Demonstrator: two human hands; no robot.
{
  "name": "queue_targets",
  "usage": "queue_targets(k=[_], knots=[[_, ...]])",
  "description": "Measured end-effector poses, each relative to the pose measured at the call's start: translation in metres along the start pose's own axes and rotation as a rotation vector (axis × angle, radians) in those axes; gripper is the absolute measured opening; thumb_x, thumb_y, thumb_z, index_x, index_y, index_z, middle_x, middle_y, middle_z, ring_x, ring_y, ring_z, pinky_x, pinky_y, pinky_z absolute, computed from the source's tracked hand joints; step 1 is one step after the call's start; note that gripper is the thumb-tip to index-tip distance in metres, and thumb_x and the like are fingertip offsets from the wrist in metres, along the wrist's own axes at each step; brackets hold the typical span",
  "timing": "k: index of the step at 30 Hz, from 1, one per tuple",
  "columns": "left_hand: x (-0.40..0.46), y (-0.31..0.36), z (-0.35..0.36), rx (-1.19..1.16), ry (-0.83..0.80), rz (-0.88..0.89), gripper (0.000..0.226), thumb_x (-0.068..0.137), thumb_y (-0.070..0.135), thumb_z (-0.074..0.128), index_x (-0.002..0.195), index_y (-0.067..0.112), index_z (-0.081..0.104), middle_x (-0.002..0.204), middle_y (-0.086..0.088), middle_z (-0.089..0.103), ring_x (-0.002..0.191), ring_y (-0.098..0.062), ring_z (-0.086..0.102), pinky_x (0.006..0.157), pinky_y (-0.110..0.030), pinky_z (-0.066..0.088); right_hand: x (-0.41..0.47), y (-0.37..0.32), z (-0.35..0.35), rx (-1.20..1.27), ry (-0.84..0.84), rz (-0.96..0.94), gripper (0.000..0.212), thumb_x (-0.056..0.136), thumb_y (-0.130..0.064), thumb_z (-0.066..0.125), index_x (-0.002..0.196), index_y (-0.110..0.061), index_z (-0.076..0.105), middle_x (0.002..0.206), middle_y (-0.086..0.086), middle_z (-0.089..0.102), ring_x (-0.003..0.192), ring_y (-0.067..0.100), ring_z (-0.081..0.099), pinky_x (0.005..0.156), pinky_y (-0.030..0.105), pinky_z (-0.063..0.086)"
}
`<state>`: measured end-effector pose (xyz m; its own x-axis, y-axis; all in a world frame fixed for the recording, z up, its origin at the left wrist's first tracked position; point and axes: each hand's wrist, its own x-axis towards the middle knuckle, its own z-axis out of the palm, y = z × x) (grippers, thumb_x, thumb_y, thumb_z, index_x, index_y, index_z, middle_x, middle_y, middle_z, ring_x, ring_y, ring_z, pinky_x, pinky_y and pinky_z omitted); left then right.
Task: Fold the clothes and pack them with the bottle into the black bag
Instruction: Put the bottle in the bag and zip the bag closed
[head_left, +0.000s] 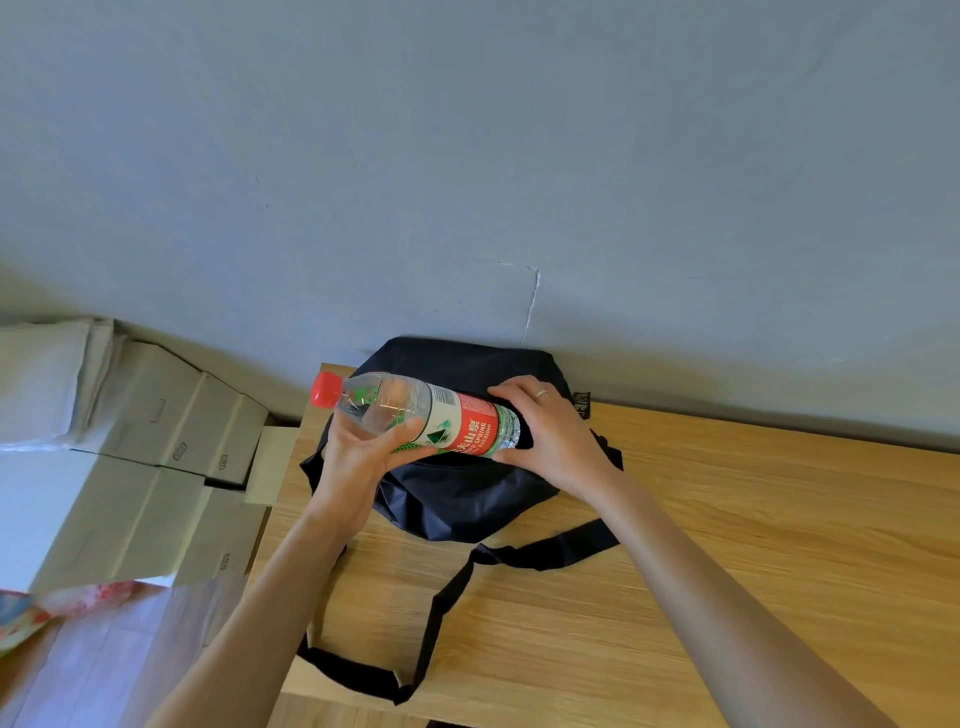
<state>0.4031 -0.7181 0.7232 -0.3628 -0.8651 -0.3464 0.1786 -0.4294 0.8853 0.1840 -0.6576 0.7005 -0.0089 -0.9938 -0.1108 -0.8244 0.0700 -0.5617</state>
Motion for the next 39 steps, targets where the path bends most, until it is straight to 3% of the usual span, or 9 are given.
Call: queue_targets(k=[5, 10, 15, 20, 24, 27, 32, 35, 39], knots=[[0.002, 0.002, 0.002, 0.035, -0.018, -0.003, 0.080, 0.048, 0.037, 0.092, 0.114, 0.011, 0.053, 0.105, -0.015, 0.069, 0.101, -0.034, 0.065, 0.072, -0.042, 0.059, -0.001, 0.010, -0.001, -0.023, -0.063, 0.052, 0.088, 0.072, -0.028, 0.079, 0.146, -0.025, 0.030, 0.151, -0.002, 0.026, 0.140, 0.019, 0.018, 0.113, 0.039, 0.019], [0.000, 0.001, 0.001, 0.044, -0.030, 0.012, 0.048, 0.046, 0.043, 0.091, 0.088, 0.035, 0.069, 0.102, -0.012, 0.071, 0.099, -0.032, 0.067, 0.073, -0.045, 0.059, -0.004, 0.027, -0.007, 0.010, -0.014, 0.126, 0.071, 0.082, -0.012, 0.066, 0.144, -0.025, 0.033, 0.151, -0.003, 0.029, 0.140, 0.017, 0.022, 0.112, 0.033, 0.023], [-0.002, -0.007, 0.000, -0.003, -0.018, 0.000, 0.063, 0.048, 0.038, 0.092, 0.102, 0.021, 0.065, 0.108, -0.018, 0.068, 0.102, -0.035, 0.065, 0.073, -0.043, 0.059, -0.001, 0.027, 0.002, -0.095, 0.018, 0.140, 0.067, 0.088, -0.016, 0.062, 0.146, -0.023, 0.030, 0.154, -0.003, 0.025, 0.144, 0.015, 0.013, 0.112, 0.033, 0.026], [-0.002, -0.015, -0.003, -0.036, -0.014, -0.007, 0.079, 0.050, 0.032, 0.092, 0.116, 0.008, 0.055, 0.113, -0.022, 0.065, 0.106, -0.037, 0.063, 0.073, -0.042, 0.059, 0.003, 0.025, 0.006, -0.080, 0.136, 0.122, 0.048, 0.097, -0.012, 0.048, 0.143, -0.019, 0.039, 0.149, -0.001, 0.038, 0.143, 0.014, 0.021, 0.108, 0.025, 0.028], [-0.002, -0.016, 0.002, -0.013, -0.025, 0.032, 0.071, 0.054, 0.030, 0.090, 0.113, 0.007, 0.056, 0.110, -0.023, 0.065, 0.104, -0.038, 0.064, 0.074, -0.041, 0.059, 0.003, 0.019, 0.000, -0.002, 0.183, 0.096, 0.040, 0.099, -0.014, 0.044, 0.139, -0.014, 0.046, 0.142, 0.001, 0.048, 0.140, 0.014, 0.029, 0.103, 0.017, 0.020], [0.000, -0.018, 0.012, 0.005, -0.036, 0.049, 0.075, 0.054, 0.030, 0.090, 0.115, 0.003, 0.055, 0.110, -0.024, 0.064, 0.104, -0.039, 0.063, 0.078, -0.045, 0.057, 0.005, 0.016, -0.004, 0.059, 0.193, 0.104, 0.038, 0.099, -0.013, 0.043, 0.137, -0.012, 0.048, 0.140, 0.007, 0.049, 0.138, 0.016, 0.034, 0.105, 0.022, 0.026], [0.005, -0.022, 0.036, 0.049, -0.059, 0.089, 0.045, 0.061, 0.019, 0.085, 0.101, 0.021, 0.066, 0.107, -0.017, 0.068, 0.104, -0.037, 0.063, 0.083, -0.051, 0.055, 0.004, 0.019, -0.005, 0.156, 0.216, 0.162, 0.037, 0.100, -0.016, 0.043, 0.136, -0.013, 0.050, 0.142, 0.009, 0.048, 0.137, 0.018, 0.036, 0.108, 0.029, 0.029], [0.005, -0.028, 0.044, 0.161, -0.038, 0.132, 0.055, 0.062, 0.022, 0.081, 0.112, 0.011, 0.061, 0.111, -0.018, 0.066, 0.106, -0.033, 0.063, 0.090, -0.053, 0.051, 0.002, 0.019, -0.012, 0.287, 0.219, 0.193, 0.036, 0.099, -0.013, 0.043, 0.135, -0.013, 0.050, 0.141, 0.010, 0.047, 0.137, 0.016, 0.035, 0.107, 0.021, 0.024], [0.007, -0.029, 0.053, 0.333, -0.008, 0.165, 0.064, 0.060, 0.019, 0.085, 0.116, 0.012, 0.056, 0.112, -0.011, 0.065, 0.106, -0.023, 0.063, 0.090, -0.040, 0.052, 0.000, 0.018, -0.019, 0.358, 0.186, 0.196, 0.036, 0.099, -0.010, 0.044, 0.134, -0.012, 0.051, 0.141, 0.010, 0.048, 0.136, 0.016, 0.035, 0.104, 0.016, 0.020]])
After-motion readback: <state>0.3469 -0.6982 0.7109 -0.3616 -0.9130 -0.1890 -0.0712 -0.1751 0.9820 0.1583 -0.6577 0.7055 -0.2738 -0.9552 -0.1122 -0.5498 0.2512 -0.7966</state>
